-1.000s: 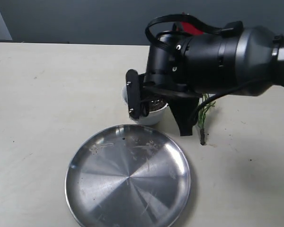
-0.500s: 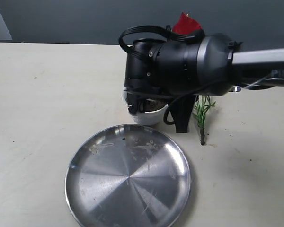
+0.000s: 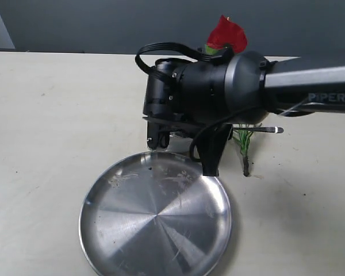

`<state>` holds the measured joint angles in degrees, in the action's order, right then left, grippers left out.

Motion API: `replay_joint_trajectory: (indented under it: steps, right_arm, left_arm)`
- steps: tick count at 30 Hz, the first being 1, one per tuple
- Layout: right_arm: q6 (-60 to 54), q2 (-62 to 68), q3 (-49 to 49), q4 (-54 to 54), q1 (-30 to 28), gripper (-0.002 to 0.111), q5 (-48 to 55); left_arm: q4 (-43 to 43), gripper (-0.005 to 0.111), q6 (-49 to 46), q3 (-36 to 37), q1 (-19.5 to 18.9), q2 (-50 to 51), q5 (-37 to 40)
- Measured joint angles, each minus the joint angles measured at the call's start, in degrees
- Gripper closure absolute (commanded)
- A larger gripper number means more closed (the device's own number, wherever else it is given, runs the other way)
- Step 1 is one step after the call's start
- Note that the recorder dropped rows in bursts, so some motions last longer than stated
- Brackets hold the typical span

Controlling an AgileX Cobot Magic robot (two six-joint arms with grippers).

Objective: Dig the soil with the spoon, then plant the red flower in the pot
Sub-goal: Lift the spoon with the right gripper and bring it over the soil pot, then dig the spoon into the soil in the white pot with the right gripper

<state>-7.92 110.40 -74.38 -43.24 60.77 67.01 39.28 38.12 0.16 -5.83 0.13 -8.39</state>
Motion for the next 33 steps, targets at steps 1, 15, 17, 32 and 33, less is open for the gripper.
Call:
replay_joint_trajectory:
  steps: [1,15,17,32,33]
  right_arm:
    - [0.69,0.00,0.00,-0.26,0.00,0.109,0.72]
    - [3.51,-1.58,-0.11,1.11,0.00,0.109,-0.76]
    - [5.76,-1.45,-0.11,0.97,0.00,0.109,0.16]
    - [19.25,-13.59,-0.11,15.79,0.00,0.109,-6.88]
    - [19.25,-13.59,-0.11,16.22,0.00,0.109,-6.73]
  left_arm:
    - [0.00,0.106,0.00,0.00,0.00,0.00,0.00]
    - [0.00,0.106,0.00,0.00,0.00,0.00,0.00]
    - [0.00,0.106,0.00,0.00,0.00,0.00,0.00]
    - [0.00,0.106,0.00,0.00,0.00,0.00,0.00]
    - [0.00,0.106,0.00,0.00,0.00,0.00,0.00]
